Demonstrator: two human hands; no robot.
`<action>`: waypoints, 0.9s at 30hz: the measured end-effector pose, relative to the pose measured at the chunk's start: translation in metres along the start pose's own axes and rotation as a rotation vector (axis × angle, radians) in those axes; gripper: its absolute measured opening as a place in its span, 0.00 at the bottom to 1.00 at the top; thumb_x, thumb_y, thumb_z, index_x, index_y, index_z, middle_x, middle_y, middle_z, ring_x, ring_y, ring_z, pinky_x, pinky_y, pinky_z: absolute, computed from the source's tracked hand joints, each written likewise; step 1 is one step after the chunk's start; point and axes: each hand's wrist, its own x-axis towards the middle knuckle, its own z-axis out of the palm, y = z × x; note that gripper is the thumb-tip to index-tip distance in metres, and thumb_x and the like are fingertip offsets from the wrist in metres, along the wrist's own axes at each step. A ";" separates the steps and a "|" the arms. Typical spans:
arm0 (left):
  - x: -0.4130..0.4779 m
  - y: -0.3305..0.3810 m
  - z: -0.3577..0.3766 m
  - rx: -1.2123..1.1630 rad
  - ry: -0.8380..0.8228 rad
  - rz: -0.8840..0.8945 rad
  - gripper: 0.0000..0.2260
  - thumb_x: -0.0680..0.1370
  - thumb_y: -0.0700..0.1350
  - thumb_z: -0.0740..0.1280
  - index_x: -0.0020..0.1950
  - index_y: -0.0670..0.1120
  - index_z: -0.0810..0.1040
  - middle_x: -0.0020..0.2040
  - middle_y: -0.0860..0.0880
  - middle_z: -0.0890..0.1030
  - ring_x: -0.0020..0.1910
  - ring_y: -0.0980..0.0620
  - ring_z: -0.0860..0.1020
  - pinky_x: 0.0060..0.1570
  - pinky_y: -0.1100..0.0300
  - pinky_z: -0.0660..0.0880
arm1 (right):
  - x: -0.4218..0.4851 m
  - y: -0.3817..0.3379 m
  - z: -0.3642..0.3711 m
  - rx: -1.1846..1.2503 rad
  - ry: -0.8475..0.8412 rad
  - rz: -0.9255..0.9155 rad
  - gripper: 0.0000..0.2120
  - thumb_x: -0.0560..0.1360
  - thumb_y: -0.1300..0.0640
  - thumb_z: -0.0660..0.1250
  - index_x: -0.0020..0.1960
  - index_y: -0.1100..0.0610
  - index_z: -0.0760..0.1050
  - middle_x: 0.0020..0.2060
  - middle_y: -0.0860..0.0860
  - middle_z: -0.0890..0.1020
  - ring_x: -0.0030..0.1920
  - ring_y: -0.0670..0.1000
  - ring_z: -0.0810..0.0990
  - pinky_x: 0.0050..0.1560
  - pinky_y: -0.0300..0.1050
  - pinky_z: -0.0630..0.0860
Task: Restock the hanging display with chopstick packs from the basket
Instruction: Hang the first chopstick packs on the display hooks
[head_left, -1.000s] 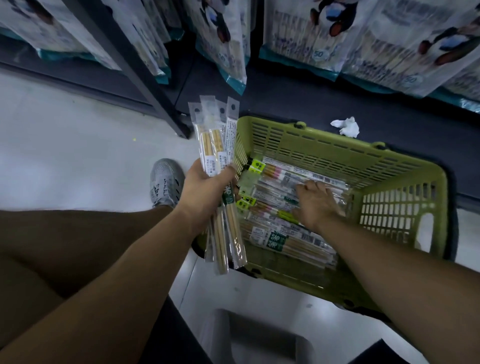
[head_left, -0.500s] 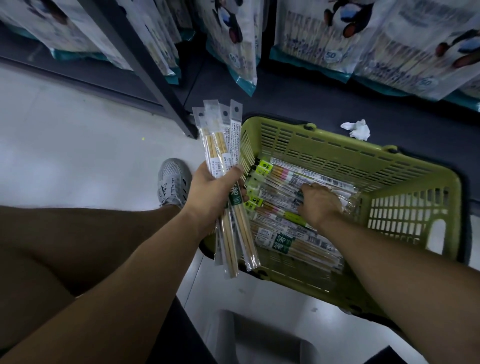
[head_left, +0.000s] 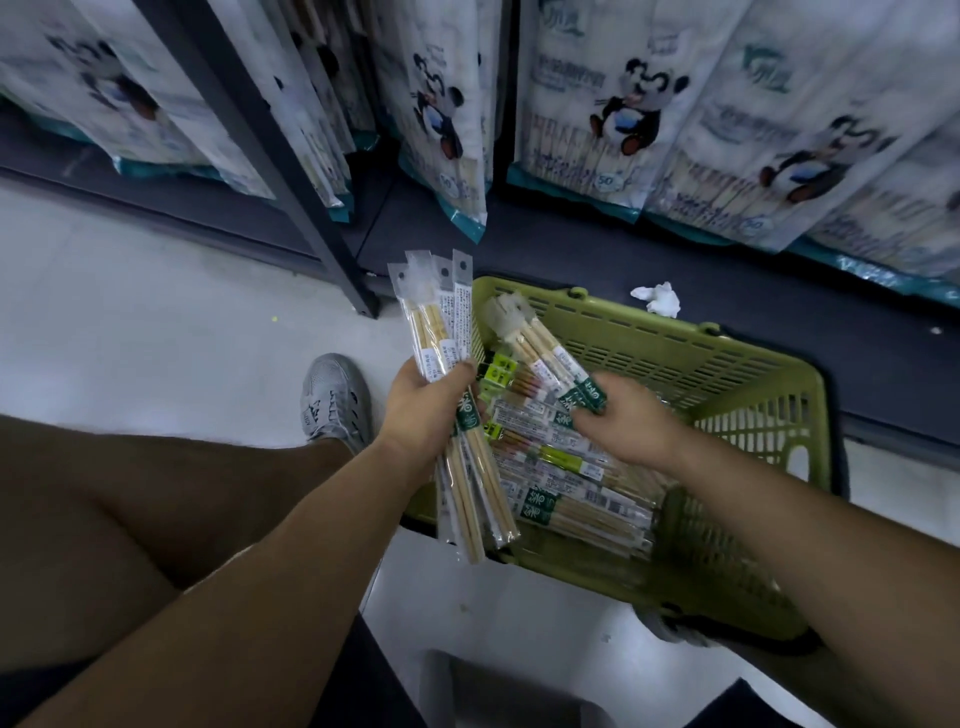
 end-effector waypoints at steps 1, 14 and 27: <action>-0.004 0.002 0.005 -0.021 -0.014 -0.021 0.12 0.80 0.42 0.71 0.62 0.42 0.76 0.42 0.44 0.82 0.37 0.47 0.82 0.46 0.48 0.83 | -0.008 -0.011 -0.007 0.052 0.006 -0.019 0.05 0.79 0.55 0.70 0.53 0.55 0.78 0.40 0.54 0.83 0.37 0.51 0.81 0.34 0.44 0.76; -0.093 0.087 0.055 -0.292 -0.418 -0.053 0.18 0.78 0.49 0.71 0.63 0.40 0.83 0.60 0.34 0.83 0.53 0.39 0.85 0.49 0.48 0.84 | -0.115 -0.134 -0.063 0.313 0.159 -0.228 0.10 0.83 0.52 0.61 0.62 0.49 0.77 0.51 0.48 0.84 0.47 0.45 0.82 0.48 0.43 0.79; -0.138 0.165 0.074 -0.068 -0.307 0.354 0.27 0.67 0.57 0.79 0.65 0.51 0.82 0.62 0.48 0.85 0.62 0.45 0.82 0.66 0.42 0.76 | -0.163 -0.187 -0.113 -0.255 0.569 -0.389 0.23 0.77 0.31 0.47 0.68 0.36 0.62 0.47 0.39 0.64 0.50 0.44 0.68 0.48 0.45 0.73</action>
